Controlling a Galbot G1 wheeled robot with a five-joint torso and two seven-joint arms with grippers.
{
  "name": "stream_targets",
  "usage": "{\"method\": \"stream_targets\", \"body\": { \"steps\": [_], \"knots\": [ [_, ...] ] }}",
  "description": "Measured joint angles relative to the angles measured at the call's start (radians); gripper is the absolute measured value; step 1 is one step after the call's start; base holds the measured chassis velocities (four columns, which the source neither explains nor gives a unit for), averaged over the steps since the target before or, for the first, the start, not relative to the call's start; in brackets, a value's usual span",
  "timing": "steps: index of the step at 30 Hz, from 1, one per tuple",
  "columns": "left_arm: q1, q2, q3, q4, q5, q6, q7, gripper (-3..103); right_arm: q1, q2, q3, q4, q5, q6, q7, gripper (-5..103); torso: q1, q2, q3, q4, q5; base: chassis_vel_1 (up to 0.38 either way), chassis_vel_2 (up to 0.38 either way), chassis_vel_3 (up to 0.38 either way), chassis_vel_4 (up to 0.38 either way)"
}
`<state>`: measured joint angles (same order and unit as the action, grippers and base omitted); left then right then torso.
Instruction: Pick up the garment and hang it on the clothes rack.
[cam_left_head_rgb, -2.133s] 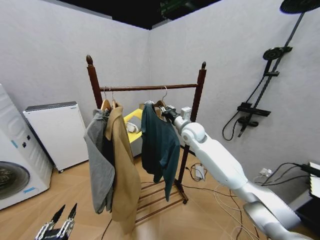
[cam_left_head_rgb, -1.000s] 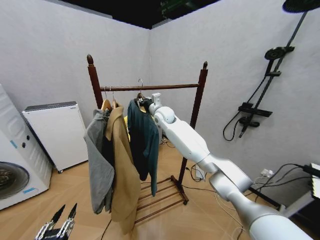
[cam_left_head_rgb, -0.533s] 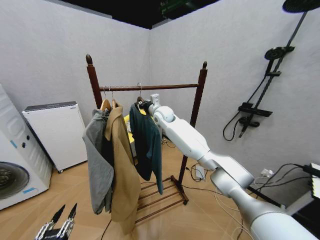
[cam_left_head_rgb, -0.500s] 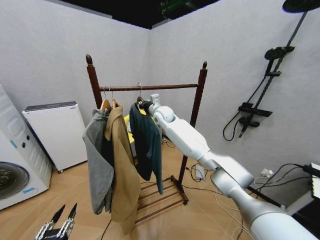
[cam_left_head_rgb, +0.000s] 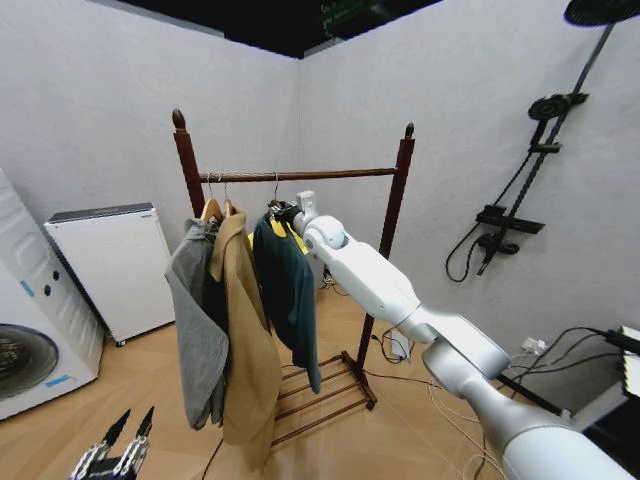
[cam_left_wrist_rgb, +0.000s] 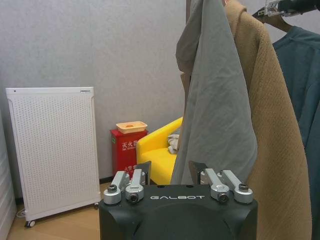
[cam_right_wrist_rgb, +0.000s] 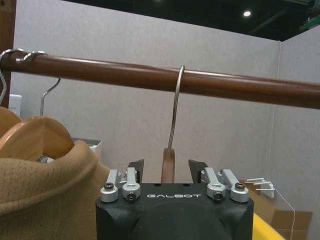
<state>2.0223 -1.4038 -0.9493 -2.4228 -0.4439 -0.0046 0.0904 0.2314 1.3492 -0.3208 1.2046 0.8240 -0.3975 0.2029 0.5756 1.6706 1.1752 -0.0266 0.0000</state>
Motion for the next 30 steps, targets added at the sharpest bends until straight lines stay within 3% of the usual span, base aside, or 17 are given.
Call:
{"method": "stream_targets", "body": {
  "steps": [4, 7, 8, 10, 11, 13, 16, 17, 19, 20, 21, 22, 24, 26, 27, 29, 30],
  "knots": [
    [0.0, 0.0, 0.0, 0.0, 0.0, 0.0, 0.0, 46, -0.022, -0.025, 0.024, 0.064, -0.005, 0.005, 0.015, 60, 0.0, 0.0, 0.0, 0.0001, 0.0, 0.0, 0.0, 0.0, 0.0],
    [0.0, 0.0, 0.0, 0.0, 0.0, 0.0, 0.0, 46, -0.097, -0.104, 0.087, 0.201, -0.011, 0.009, 0.041, 77, 0.0, 0.0, 0.0, 0.0001, -0.0001, 0.0, 0.0, 0.0, 0.0],
    [0.0, 0.0, 0.0, 0.0, 0.0, 0.0, 0.0, 46, -0.097, -0.104, 0.087, 0.201, -0.011, 0.009, 0.041, 77, 0.0, 0.0, 0.0, 0.0001, -0.0001, 0.0, 0.0, 0.0, 0.0],
    [0.0, 0.0, 0.0, 0.0, 0.0, 0.0, 0.001, 46, -0.185, -0.19, 0.145, 0.306, -0.012, 0.025, 0.073, 87, 0.0, 0.0, 0.0, 0.0001, 0.0004, 0.0, 0.0, 0.0, 0.0],
    [0.0, 0.0, 0.0, 0.0, 0.0, 0.0, 0.001, 46, -0.185, -0.19, 0.145, 0.306, -0.012, 0.025, 0.073, 87, 0.0, 0.0, 0.0, 0.0001, 0.0004, 0.0, 0.0, 0.0, 0.0],
    [0.0, 0.0, 0.0, 0.0, 0.0, 0.0, 0.0, 46, -0.326, -0.342, 0.242, 0.461, -0.005, 0.03, 0.089, 97, 0.0, 0.0, 0.0, -0.0016, 0.001, 0.0, 0.0, 0.0, 0.0],
    [0.0, 0.0, 0.0, 0.0, 0.0, 0.0, 0.001, 46, -0.46, -0.437, 0.355, 0.595, -0.008, 0.042, 0.089, 100, 0.0, 0.0, 0.0, -0.0014, 0.0005, 0.0, 0.0, 0.0, 0.0],
    [0.0, 0.0, 0.0, 0.0, 0.0, 0.0, 0.001, 46, -0.46, -0.437, 0.355, 0.595, -0.008, 0.042, 0.089, 100, 0.0, 0.0, 0.0, -0.0014, 0.0005, 0.0, 0.0, 0.0, 0.0],
    [0.0, 0.0, 0.0, 0.0, 0.0, 0.0, 0.0, 46, -0.667, -0.505, 0.513, 0.717, -0.023, 0.061, 0.09, 100, 0.0, 0.0, 0.0, 0.0002, 0.001, 0.0, 0.0, 0.0, 0.0],
    [0.0, 0.0, 0.0, 0.0, 0.0, 0.0, 0.0, 46, -0.667, -0.505, 0.513, 0.717, -0.023, 0.061, 0.09, 100, 0.0, 0.0, 0.0, 0.0002, 0.001, 0.0, 0.0, 0.0, 0.0],
    [0.0, 0.0, 0.0, 0.0, 0.0, 0.0, 0.0, 46, -0.793, -0.527, 0.626, 0.79, -0.021, 0.062, 0.094, 100, 0.0, 0.0, 0.0, 0.0001, 0.0008, 0.0, 0.0, 0.0, 0.0],
    [0.0, 0.0, 0.0, 0.0, 0.0, 0.0, 0.0, 46, -0.793, -0.527, 0.626, 0.79, -0.021, 0.062, 0.094, 100, 0.0, 0.0, 0.0, 0.0001, 0.0008, 0.0, 0.0, 0.0, 0.0],
    [0.0, 0.0, 0.0, 0.0, 0.0, 0.0, 0.0, 46, -0.998, -0.525, 0.8, 0.898, -0.025, 0.062, 0.099, 100, 0.0, 0.0, 0.0, -0.0003, -0.0003, 0.0, 0.0, 0.0, 0.0],
    [0.0, 0.0, 0.0, 0.0, 0.0, 0.0, 0.0, 46, -1.071, -0.513, 0.852, 0.933, -0.031, 0.062, 0.097, 100, 0.0, 0.0, 0.0, -0.0001, 0.0003, 0.0, 0.0, 0.0, 0.0],
    [0.0, 0.0, 0.0, 0.0, 0.0, 0.0, 0.0, 46, -1.212, -0.477, 0.952, 0.994, -0.066, 0.066, 0.084, 100, 0.0, 0.0, 0.0, 0.0002, 0.0004, 0.0, 0.0, 0.0, 0.0],
    [0.0, 0.0, 0.0, 0.0, 0.0, 0.0, 0.0, 46, -1.297, -0.451, 1.008, 1.029, -0.098, 0.075, 0.075, 100, 0.0, 0.0, 0.0, 0.0, 0.0002, 0.0, 0.0, 0.0, 0.0],
    [0.0, 0.0, 0.0, 0.0, 0.0, 0.0, 0.0, 46, -1.439, -0.403, 1.076, 1.08, -0.144, 0.093, 0.06, 100, 0.0, 0.0, 0.0, -0.0001, -0.0002, 0.0, 0.0, 0.0, 0.0]
  ]
}}
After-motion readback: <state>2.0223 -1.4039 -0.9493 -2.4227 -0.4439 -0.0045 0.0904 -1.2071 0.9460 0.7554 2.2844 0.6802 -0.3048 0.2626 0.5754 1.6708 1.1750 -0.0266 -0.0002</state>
